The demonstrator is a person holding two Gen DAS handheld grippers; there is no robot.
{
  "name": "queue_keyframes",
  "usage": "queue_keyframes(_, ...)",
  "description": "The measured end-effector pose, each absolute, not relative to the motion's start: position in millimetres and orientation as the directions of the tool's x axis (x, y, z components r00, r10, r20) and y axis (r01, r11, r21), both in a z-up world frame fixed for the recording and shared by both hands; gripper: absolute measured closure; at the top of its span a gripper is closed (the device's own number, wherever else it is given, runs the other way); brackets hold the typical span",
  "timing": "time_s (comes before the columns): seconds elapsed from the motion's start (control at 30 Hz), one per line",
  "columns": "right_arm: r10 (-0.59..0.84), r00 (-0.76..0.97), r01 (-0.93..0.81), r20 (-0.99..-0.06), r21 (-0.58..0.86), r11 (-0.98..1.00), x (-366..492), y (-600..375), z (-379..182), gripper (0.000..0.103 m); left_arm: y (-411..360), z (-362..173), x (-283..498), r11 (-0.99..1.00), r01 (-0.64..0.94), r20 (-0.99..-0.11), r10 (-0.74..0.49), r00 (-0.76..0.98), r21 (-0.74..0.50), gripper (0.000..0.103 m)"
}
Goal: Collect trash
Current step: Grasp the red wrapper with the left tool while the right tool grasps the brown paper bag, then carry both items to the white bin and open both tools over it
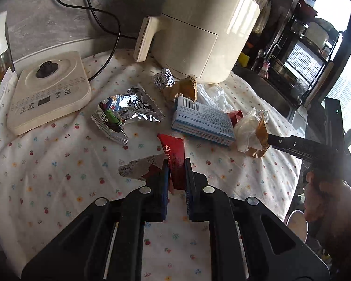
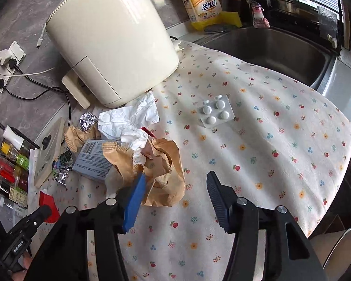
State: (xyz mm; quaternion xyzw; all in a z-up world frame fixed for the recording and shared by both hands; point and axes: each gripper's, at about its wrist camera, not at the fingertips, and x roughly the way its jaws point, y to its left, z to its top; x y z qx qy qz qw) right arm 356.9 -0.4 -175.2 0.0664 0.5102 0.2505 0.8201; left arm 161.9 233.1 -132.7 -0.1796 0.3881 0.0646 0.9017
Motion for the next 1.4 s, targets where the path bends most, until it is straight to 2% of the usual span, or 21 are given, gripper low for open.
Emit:
queue_keyframes(0.03, 0.495, 0.333, -0.356, -0.802, 0.38, 0.854, 357, 0, -176, 0.088, 233, -132, 160, 0.926, -0.258, -0.721, -0.021, 0.693, -0.275, 0.09)
queue_keyframes(0.17, 0.51, 0.371, -0.383, -0.776, 0.372, 0.845, 346, -13, -159, 0.095, 224, -128, 162, 0.928, -0.244, -0.709, -0.029, 0.705, -0.28, 0.091)
queue_keyframes(0.57, 0.467, 0.455, -0.296, -0.758, 0.366, 0.882, 312, -132, -133, 0.095, 119, -111, 214, 0.962, -0.038, -0.685, -0.164, 0.709, -0.27, 0.09)
queue_keyframes(0.93, 0.319, 0.51, -0.126, -0.799, 0.298, 0.946, 265, -287, -134, 0.095, -32, -115, 236, 0.945, 0.141, -0.691, -0.312, 0.652, -0.293, 0.09)
queue_keyframes(1.17, 0.247, 0.5, 0.007, -0.83, 0.289, 0.957, 233, -381, -157, 0.095, -126, -124, 235, 0.923, 0.259, -0.713, -0.384, 0.587, -0.285, 0.09)
queue_keyframes(1.4, 0.19, 0.453, 0.103, -0.871, 0.263, 0.959, 208, -451, -191, 0.095, -192, -143, 232, 0.907, 0.302, -0.735, -0.415, 0.535, -0.293, 0.09)
